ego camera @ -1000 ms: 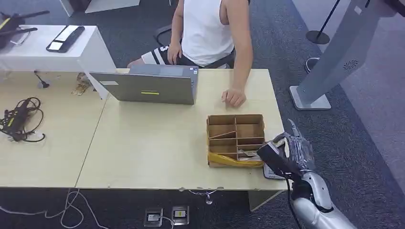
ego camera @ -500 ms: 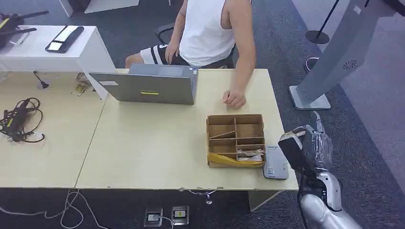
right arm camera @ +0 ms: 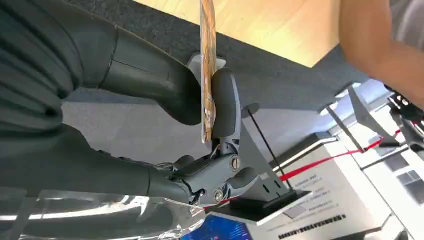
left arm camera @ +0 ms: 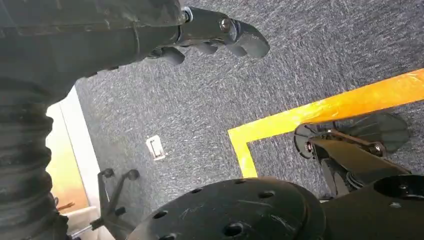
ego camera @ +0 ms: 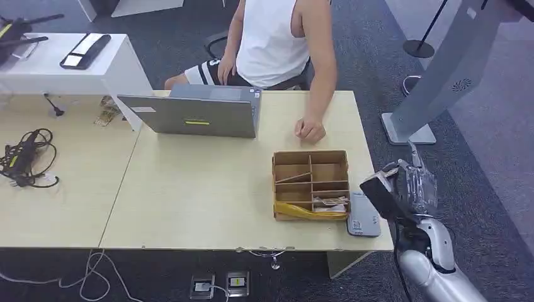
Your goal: Pass the card to the sensor for recognition and then transmit it.
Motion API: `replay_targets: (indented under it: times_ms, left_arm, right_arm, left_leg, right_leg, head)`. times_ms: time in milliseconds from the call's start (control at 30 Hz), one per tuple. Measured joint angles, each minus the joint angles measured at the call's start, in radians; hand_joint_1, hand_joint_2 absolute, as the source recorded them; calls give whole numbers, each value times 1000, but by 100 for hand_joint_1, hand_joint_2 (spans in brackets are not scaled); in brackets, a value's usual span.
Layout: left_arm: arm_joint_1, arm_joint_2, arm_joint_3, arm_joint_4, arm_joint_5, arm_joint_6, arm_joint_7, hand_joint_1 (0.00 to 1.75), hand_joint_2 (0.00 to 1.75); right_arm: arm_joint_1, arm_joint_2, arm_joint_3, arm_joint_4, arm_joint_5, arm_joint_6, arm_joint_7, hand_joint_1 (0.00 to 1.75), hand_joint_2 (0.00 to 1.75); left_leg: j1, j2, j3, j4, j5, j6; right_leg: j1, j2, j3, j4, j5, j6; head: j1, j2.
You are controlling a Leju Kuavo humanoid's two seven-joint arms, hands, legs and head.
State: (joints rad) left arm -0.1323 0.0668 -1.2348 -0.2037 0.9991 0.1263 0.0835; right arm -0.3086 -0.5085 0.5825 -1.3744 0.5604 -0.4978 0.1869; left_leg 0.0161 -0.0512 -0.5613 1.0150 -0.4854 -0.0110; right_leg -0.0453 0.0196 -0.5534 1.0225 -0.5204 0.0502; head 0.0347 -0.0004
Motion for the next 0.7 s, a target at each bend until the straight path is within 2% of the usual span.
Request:
replay_targets:
  times_ms: [367,700]
  left_arm:
    - [0,0,0,0,6,0,0,0,175]
    - [0,2,0,0,-12,0,0,0,175]
  right_arm:
    - [41,18,21,87,-33,-20,-7,175,175]
    - [93,20,15,113,-37,-30,7,175,175]
  left_leg:
    - [0,0,0,0,0,0]
    - [0,0,0,0,0,0]
  right_leg:
    - [0,0,0,0,0,0]
    - [0,0,0,0,0,0]
  head:
    - [0,0]
    - [0,0]
